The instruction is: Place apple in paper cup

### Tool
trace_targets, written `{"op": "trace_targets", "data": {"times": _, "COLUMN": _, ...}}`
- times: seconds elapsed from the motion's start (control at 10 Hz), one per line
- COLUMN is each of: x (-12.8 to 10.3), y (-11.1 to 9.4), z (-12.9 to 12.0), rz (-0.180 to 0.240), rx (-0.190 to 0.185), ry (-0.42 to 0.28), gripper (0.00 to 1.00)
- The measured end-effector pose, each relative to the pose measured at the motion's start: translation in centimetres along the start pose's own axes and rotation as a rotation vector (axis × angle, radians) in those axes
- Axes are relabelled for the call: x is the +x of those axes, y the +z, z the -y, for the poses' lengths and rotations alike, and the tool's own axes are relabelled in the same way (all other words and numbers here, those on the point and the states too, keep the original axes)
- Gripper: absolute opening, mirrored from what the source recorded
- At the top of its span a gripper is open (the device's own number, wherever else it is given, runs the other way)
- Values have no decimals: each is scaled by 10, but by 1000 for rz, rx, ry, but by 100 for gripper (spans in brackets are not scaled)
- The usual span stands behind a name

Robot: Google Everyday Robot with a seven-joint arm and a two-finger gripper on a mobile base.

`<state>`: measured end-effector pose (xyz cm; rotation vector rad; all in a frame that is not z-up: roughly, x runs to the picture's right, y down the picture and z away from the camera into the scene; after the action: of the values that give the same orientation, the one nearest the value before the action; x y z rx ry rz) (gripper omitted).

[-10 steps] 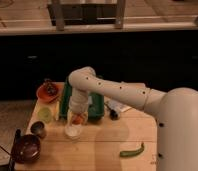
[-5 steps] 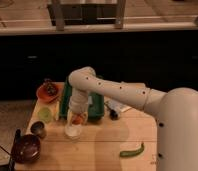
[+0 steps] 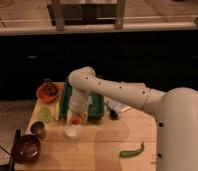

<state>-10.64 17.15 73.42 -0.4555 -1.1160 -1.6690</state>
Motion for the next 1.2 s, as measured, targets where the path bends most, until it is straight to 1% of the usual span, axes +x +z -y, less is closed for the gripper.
{"op": "trace_targets", "data": {"times": 0.4, "x": 1, "y": 0, "z": -2, "rz": 9, "rx": 2, "ry": -2, "gripper": 21}}
{"op": "trace_targets", "data": {"times": 0.5, "x": 1, "y": 0, "z": -2, "rz": 11, "rx": 2, "ry": -1, "gripper": 23}}
{"op": "trace_targets", "data": {"times": 0.8, "x": 2, "y": 0, "z": -3, "rz": 14, "rx": 2, "ry": -2, "gripper": 42}}
{"op": "trace_targets", "data": {"times": 0.9, "x": 2, "y": -1, "z": -3, "rz": 15, "rx": 3, "ry": -3, "gripper": 44}}
{"op": "trace_targets", "data": {"times": 1.0, "x": 2, "y": -1, "z": -4, "rz": 17, "rx": 3, "ry": -2, "gripper": 49}}
{"op": "trace_targets", "data": {"times": 1.1, "x": 2, "y": -1, "z": -5, "rz": 18, "rx": 3, "ry": -2, "gripper": 48}}
{"op": "trace_targets", "data": {"times": 1.2, "x": 2, "y": -1, "z": -5, "rz": 19, "rx": 3, "ry": -2, "gripper": 44}}
